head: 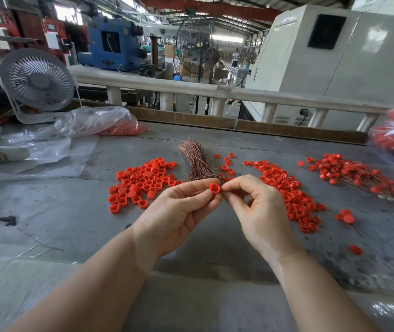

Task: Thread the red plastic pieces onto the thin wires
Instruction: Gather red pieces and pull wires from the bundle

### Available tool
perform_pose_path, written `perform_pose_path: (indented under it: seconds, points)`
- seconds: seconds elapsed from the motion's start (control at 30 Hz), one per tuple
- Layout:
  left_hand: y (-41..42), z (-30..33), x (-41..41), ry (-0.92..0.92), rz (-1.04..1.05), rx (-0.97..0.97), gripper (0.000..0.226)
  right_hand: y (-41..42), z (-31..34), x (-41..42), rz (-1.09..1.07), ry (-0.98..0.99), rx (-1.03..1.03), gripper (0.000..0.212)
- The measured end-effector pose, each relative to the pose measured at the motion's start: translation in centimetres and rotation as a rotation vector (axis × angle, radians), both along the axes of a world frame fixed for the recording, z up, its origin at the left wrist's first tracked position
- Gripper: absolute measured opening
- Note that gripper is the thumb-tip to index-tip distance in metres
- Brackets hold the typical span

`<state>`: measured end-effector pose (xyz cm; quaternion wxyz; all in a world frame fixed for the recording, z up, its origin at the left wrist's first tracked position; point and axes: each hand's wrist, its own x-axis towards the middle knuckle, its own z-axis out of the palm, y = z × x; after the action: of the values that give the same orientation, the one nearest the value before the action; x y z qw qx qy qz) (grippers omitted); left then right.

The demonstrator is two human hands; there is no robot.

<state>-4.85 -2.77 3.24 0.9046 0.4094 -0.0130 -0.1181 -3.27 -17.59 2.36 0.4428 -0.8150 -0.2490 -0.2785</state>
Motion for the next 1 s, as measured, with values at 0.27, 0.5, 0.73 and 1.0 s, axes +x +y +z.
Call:
perform_pose_path:
  seconds: [0.27, 0.5, 0.73, 1.0]
  points:
    - [0.06, 0.01, 0.15, 0.016, 0.016, -0.001, 0.022, 0.04, -0.15, 0.22, -0.008, -0.036, -0.009, 0.010]
    - [0.09, 0.19, 0.11, 0.059, 0.019, -0.010, 0.027, -0.04, -0.16, 0.21, -0.016, -0.036, -0.025, 0.013]
    - [0.16, 0.22, -0.02, 0.043, 0.018, 0.015, 0.021, -0.03, 0.04, -0.06, -0.027, -0.060, -0.059, 0.012]
    - [0.09, 0.19, 0.00, 0.051, 0.028, 0.013, 0.024, 0.00, -0.03, -0.01, -0.045, -0.078, -0.077, 0.012]
